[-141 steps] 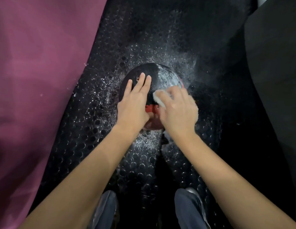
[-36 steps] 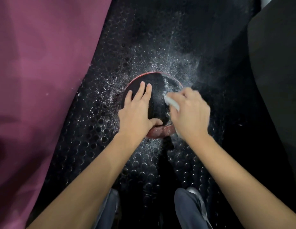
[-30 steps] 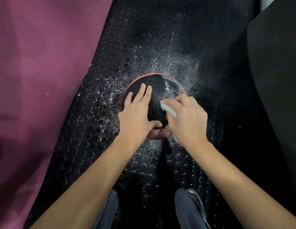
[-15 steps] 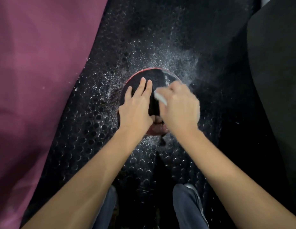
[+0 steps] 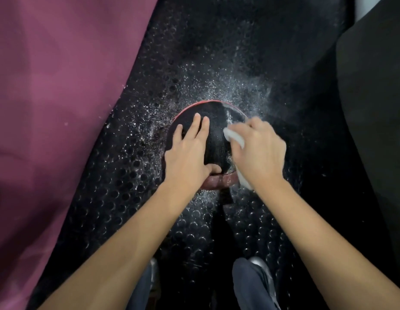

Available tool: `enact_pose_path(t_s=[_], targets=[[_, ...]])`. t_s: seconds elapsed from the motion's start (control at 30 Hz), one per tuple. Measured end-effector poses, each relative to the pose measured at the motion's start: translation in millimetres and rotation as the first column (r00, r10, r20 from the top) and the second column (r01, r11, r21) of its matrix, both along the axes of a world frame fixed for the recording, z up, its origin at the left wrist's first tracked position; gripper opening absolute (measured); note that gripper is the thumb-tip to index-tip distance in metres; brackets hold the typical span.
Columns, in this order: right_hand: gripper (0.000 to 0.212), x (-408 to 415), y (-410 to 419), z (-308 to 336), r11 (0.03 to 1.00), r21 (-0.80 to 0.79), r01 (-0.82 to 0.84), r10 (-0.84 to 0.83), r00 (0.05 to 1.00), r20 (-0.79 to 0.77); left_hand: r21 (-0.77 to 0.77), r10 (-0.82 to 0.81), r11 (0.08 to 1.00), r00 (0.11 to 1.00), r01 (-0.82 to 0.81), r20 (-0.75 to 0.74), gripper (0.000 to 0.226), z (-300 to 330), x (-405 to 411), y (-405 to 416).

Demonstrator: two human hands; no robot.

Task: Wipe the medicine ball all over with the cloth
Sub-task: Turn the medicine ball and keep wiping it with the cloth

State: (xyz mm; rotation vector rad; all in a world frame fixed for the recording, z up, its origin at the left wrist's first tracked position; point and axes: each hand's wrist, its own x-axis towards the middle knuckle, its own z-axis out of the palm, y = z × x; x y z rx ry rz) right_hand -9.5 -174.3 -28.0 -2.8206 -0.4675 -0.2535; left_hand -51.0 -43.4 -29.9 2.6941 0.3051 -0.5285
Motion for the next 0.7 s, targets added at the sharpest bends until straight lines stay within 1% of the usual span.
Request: enact_pose_path(t_s=[0.07, 0.13, 0.2, 0.27, 0.33, 0.37, 0.43, 0.5, 0.57, 0.63, 0.7], targets=[[0.012, 7, 13, 3, 0.999, -0.041, 0.015, -0.016, 1.000, -0.021, -0.008, -0.006, 1.000, 1.000, 0.006, -0.002, 0.112, 1, 1, -2], [0.014, -2, 14, -2, 0.997, -0.056, -0.044, 0.043, 0.999, -0.025, -0.010, -0.003, 1.000, 1.000, 0.003, 0.002, 0.112, -1, 0, -1], [0.017, -9, 0, -1, 0.995, -0.026, -0.100, 0.099, 0.995, -0.028, -0.007, 0.001, 1.000, 1.000, -0.001, 0.004, 0.112, -1, -4, 0], [0.014, 0, -4, 6, 0.998, -0.002, -0.061, 0.061, 0.996, -0.068, 0.004, -0.008, 1.000, 1.000, 0.008, 0.008, 0.112, 0, -3, -1], [0.018, 14, 6, 10, 0.999, -0.053, -0.002, -0.004, 0.993, -0.121, 0.001, -0.016, 1.000, 1.000, 0.016, 0.007, 0.112, 2, -1, -2], [0.020, 15, 11, 8, 0.996, -0.089, -0.016, 0.005, 0.992, -0.129, -0.005, -0.015, 1.000, 1.000, 0.015, 0.004, 0.112, 2, 0, -2], [0.018, 6, 15, 6, 0.990, -0.113, -0.088, 0.073, 0.989, -0.131, -0.021, 0.000, 1.000, 1.000, 0.000, 0.000, 0.113, -1, -1, 1], [0.017, -2, 5, 6, 0.992, -0.061, -0.109, 0.102, 0.988, -0.114, -0.025, 0.006, 1.000, 1.000, -0.006, -0.007, 0.113, -1, -3, 3], [0.017, 4, -1, 10, 0.998, -0.032, -0.048, 0.043, 0.991, -0.124, -0.014, -0.014, 1.000, 1.000, 0.014, -0.005, 0.113, 0, -4, 3], [0.021, 19, 6, 11, 0.998, -0.062, 0.010, -0.020, 0.987, -0.161, -0.017, -0.026, 1.000, 1.000, 0.026, 0.001, 0.113, 1, 0, 4], [0.024, 26, 14, 11, 0.995, -0.096, 0.002, -0.021, 0.981, -0.195, -0.037, -0.027, 0.999, 1.000, 0.027, -0.009, 0.116, 0, 3, 6]])
